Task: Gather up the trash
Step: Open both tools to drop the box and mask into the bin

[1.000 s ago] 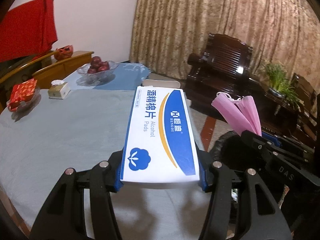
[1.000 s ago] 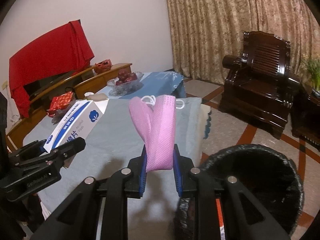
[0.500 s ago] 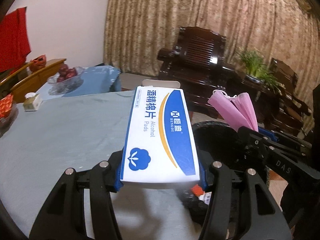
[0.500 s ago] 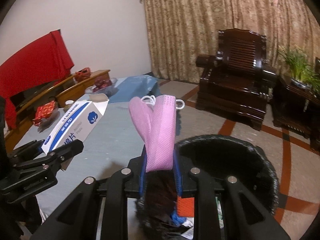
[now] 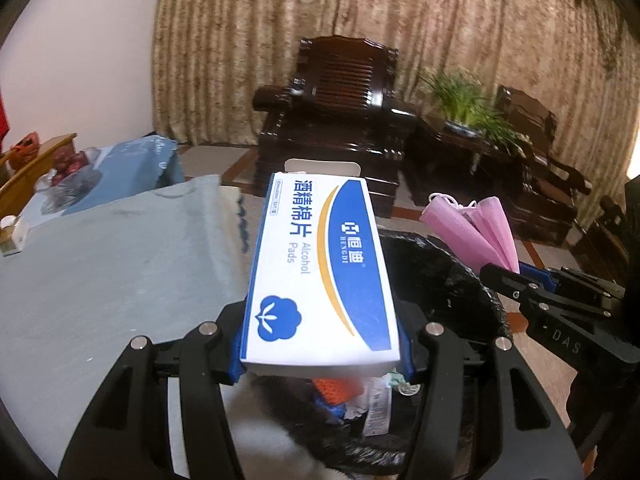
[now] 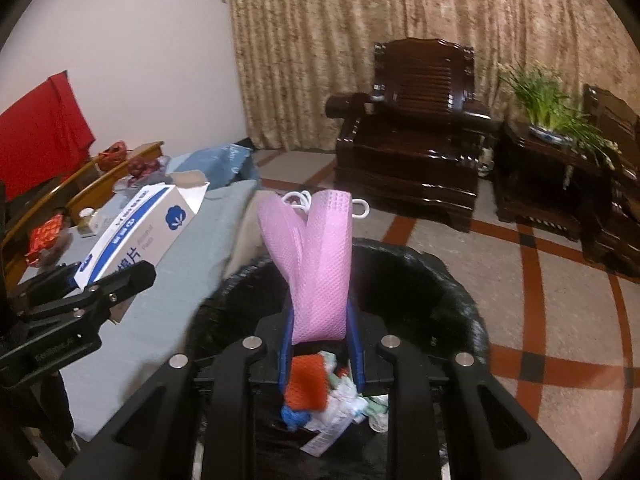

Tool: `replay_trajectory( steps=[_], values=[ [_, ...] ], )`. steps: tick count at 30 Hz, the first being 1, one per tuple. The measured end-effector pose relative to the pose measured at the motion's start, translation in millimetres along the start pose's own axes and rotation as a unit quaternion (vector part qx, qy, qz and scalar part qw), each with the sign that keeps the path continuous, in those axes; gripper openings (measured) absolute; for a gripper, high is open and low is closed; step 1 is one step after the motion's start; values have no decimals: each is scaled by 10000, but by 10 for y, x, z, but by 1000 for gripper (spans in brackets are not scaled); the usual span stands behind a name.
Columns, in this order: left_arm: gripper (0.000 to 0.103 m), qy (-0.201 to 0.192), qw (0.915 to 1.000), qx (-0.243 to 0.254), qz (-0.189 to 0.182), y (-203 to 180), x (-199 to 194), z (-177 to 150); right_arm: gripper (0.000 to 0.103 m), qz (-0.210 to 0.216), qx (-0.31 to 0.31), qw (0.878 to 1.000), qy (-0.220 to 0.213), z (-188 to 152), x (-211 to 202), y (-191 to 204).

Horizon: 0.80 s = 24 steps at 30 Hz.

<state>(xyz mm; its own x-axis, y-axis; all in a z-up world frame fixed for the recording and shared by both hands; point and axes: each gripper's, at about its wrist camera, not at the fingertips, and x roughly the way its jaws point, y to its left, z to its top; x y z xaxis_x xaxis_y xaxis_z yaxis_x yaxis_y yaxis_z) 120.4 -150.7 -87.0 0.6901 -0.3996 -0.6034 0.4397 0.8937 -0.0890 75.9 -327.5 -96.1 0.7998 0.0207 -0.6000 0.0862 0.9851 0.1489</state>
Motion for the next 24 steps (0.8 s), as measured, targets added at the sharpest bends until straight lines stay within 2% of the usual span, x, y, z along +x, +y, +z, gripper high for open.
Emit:
replay_trajectory(
  steps=[10, 13, 15, 16, 18, 20, 21, 24],
  values=[
    [54, 321, 9988, 235, -289, -279, 492, -79, 23, -256, 212, 9990, 282, -142, 227, -325],
    [57, 451, 9978, 286, -401, -318, 607, -112, 29, -335, 220, 9985, 362, -183, 305, -379],
    [77, 462, 9977, 239, -433, -286, 628, -119, 41, -396, 236, 9980, 422, -204, 354, -409],
    [77, 432, 9979, 214, -433, -250, 624, -113, 44, -419, 246, 9979, 431, -218, 358, -422],
    [79, 414, 9980, 208, -419, -201, 609, -104, 60, -453, 278, 9975, 468, -232, 380, -449],
    [81, 402, 9983, 183, -386, -140, 581, -95, 69, -473, 294, 9973, 473, -250, 378, -452],
    [83, 387, 9984, 165, -372, -112, 560, -95, 77, -469, 297, 9973, 475, -250, 370, -443],
    [88, 319, 9991, 141, -237, -10, 465, -78, 90, -420, 324, 9977, 430, -255, 315, -405]
  ],
)
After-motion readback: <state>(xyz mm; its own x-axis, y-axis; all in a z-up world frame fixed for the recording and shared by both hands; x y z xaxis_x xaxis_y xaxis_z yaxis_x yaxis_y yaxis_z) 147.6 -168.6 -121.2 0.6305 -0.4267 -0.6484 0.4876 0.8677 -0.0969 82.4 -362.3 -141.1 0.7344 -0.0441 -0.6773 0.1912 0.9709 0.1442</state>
